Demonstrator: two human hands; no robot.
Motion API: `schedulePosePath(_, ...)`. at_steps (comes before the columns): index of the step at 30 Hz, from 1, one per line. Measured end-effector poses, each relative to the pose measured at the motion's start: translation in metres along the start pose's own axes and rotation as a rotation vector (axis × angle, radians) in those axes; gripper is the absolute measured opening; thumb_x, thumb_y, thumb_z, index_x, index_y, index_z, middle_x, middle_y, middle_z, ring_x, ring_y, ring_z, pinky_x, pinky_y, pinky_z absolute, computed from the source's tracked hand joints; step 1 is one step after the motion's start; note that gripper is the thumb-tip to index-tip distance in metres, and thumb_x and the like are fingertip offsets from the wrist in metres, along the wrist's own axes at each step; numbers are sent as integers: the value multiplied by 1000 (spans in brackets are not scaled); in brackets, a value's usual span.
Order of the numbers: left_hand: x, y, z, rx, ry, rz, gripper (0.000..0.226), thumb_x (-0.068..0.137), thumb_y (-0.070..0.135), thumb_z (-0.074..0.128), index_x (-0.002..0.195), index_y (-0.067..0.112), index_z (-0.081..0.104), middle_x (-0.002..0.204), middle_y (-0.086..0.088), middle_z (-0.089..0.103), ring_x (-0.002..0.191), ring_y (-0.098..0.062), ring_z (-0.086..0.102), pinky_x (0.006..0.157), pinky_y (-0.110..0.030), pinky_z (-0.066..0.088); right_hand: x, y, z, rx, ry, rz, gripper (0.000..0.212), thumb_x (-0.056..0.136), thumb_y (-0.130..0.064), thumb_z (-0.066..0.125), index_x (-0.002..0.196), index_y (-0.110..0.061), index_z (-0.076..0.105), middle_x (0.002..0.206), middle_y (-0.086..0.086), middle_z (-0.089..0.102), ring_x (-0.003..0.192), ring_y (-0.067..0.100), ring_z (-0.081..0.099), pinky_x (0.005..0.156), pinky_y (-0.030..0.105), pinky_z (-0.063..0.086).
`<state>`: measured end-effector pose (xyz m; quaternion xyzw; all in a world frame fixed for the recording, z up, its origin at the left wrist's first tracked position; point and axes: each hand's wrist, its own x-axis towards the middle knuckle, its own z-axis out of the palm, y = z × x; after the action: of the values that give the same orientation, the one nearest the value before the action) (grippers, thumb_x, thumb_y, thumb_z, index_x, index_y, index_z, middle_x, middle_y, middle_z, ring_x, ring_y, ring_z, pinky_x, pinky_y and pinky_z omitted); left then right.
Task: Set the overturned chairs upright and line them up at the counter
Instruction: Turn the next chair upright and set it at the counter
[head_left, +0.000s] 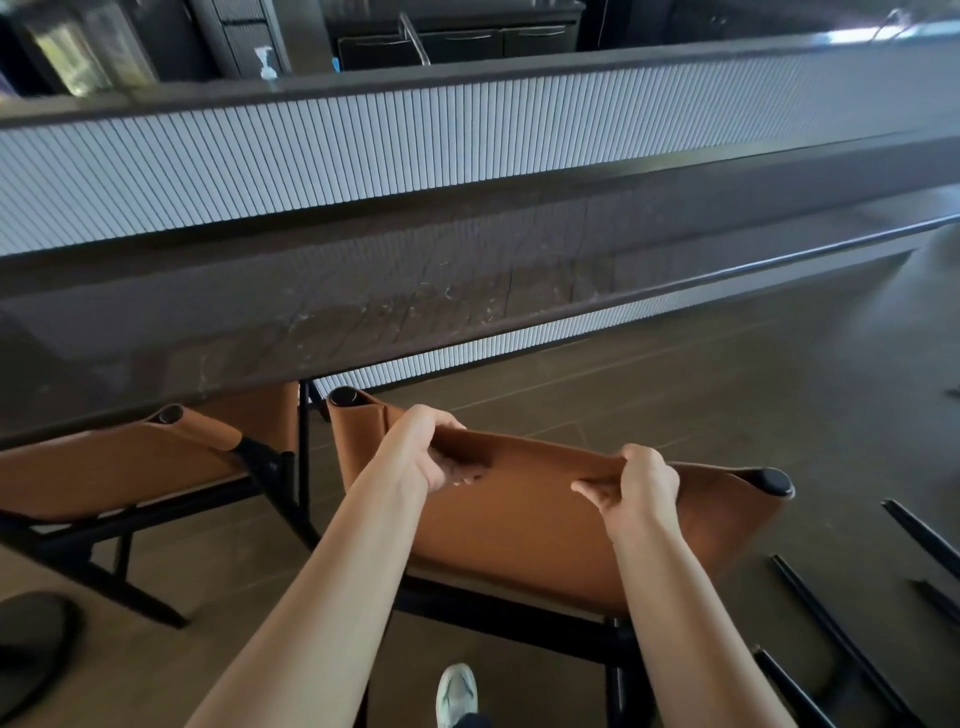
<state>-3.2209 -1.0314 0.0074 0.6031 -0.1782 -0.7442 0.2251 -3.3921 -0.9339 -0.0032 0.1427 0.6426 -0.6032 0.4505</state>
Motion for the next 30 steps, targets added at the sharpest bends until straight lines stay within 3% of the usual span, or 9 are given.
schedulePosePath(5,20,20,11,27,-68,30,9,88,-1,41,86,-6,48,108,-36,43,92,-48,48,73,-50,53,13,-18,17,4,-6,-14,20,95,-2,50,114,-2,47,118,27,54,98,42,61,79,53,58)
schedulePosePath(8,29,31,18,61,-68,51,8,87,-1,39,84,-4,46,99,-33,43,89,-43,44,66,-45,46,21,-26,25,-37,-26,-45,25,94,-2,50,118,1,48,105,29,53,83,41,61,60,47,57)
schedulePosePath(10,32,35,22,74,-52,66,7,86,-1,39,83,-2,45,92,-30,44,82,-40,43,64,-40,43,25,-30,29,-41,-31,-57,26,94,-2,50,120,1,48,104,26,53,71,37,57,56,47,57)
schedulePosePath(12,36,39,25,94,-42,73,8,86,0,38,82,-2,45,88,-30,45,74,-38,44,66,-40,44,30,-34,33,-36,-30,-54,27,94,-2,49,120,-1,48,96,22,51,62,32,52,55,48,57)
schedulePosePath(15,42,46,28,128,-49,71,12,87,-2,36,81,-6,46,85,-36,46,75,-44,47,74,-49,48,36,-41,37,-35,-36,-41,33,93,-1,49,126,0,46,88,18,49,65,34,54,55,49,55)
schedulePosePath(21,50,58,39,98,-21,72,11,85,-3,35,84,-7,46,88,-39,45,80,-49,47,67,-49,49,48,-51,47,0,-49,-17,41,92,1,49,133,1,45,105,21,51,77,35,56,71,53,56)
schedulePosePath(25,54,61,43,72,-1,70,13,83,-5,33,84,-9,46,82,-39,47,73,-48,50,67,-51,49,52,-55,50,3,-81,-6,31,94,2,47,125,3,48,106,22,52,71,32,58,65,50,56)
schedulePosePath(30,59,61,36,-56,17,80,15,83,-7,42,96,-9,49,103,-35,51,91,-59,52,69,-53,55,56,-58,53,8,-131,-7,30,94,5,46,124,6,46,106,24,52,75,36,61,66,50,57)
